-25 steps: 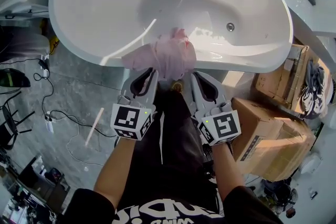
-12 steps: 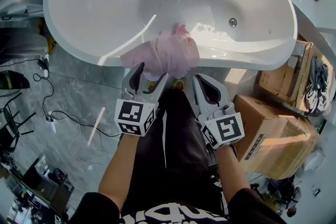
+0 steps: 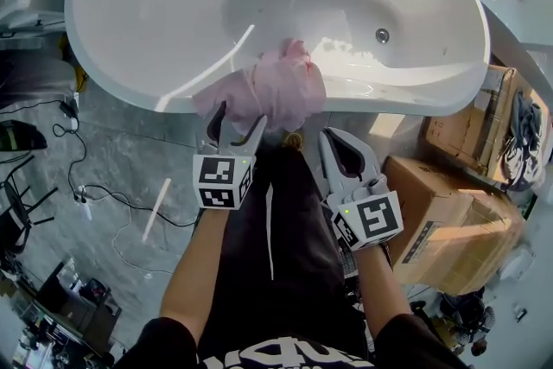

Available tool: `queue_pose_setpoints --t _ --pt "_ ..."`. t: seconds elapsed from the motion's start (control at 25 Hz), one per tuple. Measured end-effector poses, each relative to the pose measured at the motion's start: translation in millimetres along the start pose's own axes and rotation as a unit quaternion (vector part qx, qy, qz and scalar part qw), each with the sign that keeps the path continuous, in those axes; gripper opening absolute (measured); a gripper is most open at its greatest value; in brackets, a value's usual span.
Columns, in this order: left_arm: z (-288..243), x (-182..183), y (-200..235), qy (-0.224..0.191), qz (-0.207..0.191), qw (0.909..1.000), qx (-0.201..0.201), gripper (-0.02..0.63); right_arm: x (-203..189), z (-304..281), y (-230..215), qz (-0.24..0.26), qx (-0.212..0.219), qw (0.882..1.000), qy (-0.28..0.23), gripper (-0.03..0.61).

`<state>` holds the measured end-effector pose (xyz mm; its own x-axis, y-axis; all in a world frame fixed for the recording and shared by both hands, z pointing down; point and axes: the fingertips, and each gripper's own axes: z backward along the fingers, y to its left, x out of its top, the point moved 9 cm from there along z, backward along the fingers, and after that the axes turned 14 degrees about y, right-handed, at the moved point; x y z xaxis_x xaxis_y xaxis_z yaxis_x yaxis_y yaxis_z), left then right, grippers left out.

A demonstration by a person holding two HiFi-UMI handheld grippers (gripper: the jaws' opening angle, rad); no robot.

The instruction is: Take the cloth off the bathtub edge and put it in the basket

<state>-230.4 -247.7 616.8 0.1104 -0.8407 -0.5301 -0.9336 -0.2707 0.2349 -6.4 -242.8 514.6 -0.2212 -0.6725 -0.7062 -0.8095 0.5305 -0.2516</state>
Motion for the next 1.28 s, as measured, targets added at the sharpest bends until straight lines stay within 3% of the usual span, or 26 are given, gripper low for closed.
queue_pose_setpoints --t 0.28,0.72,1.28 --pt "-20.9 -5.7 3.9 0.015 -0.01 0.9996 0.023 0.33 -10.4 -1.7 -5.8 -0.006 0.002 1.0 0.013 0.009" --pt "-33.0 0.9 -10.2 0.015 -0.017 0.9996 0.014 0.33 -18.8 2.6 -17.7 -0.016 0.001 1.0 0.022 0.009" --pt "-49.9 9.3 -33.6 0.008 -0.038 0.9985 0.04 0.334 -30.6 22.5 -39.3 -0.038 -0.03 0.999 0.021 0.009"
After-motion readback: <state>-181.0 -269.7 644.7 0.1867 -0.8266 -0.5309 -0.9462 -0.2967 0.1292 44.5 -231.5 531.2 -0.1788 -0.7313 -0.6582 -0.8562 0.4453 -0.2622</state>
